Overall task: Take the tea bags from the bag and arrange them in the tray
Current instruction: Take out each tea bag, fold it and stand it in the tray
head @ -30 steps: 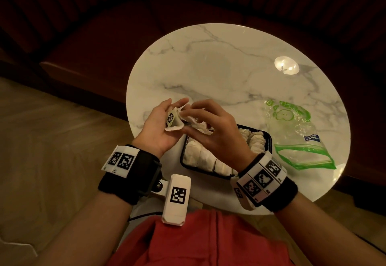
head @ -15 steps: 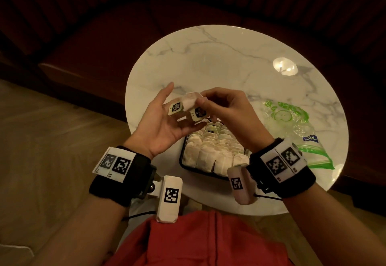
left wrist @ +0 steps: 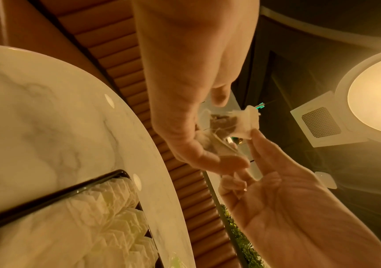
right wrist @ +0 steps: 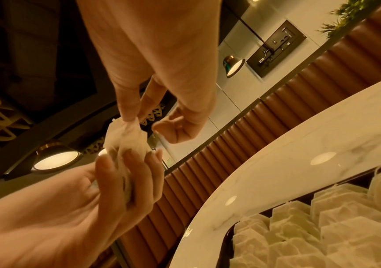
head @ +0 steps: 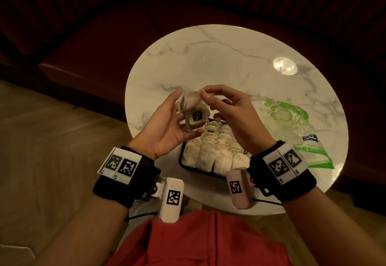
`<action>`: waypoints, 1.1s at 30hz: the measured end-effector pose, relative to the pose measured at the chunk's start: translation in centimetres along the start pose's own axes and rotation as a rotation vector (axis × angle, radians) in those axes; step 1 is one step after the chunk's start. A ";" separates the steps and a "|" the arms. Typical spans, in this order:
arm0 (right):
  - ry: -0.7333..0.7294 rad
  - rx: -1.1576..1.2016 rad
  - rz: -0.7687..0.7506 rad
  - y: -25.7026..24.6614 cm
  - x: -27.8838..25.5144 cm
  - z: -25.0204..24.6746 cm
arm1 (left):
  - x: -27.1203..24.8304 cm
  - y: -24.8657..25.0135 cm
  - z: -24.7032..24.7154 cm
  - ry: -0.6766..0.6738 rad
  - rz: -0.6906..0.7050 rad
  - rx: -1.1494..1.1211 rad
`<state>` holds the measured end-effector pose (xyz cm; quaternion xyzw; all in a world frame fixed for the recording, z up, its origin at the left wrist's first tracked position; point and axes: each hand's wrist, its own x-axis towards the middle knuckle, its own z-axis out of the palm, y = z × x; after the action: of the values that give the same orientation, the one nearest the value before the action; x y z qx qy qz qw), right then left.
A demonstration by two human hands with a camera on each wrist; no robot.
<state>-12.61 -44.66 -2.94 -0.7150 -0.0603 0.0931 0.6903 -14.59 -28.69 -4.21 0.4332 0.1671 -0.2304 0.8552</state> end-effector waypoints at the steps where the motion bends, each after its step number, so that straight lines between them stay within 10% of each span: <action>1: 0.013 0.016 -0.008 0.0 0.1 0.0 | 0.1 -0.1 -0.1 0.011 -0.013 -0.005; 10: 0.111 0.047 -0.078 -0.1 0.7 -0.8 | 0.9 -0.5 -0.6 0.130 -0.027 0.005; 33: 0.117 0.230 0.153 0.1 -0.1 -1.2 | 0.5 -0.4 1.4 0.138 0.488 0.471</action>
<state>-12.50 -45.83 -2.99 -0.6378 0.0458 0.1102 0.7609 -14.30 -30.15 -3.91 0.6605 0.0582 -0.0214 0.7482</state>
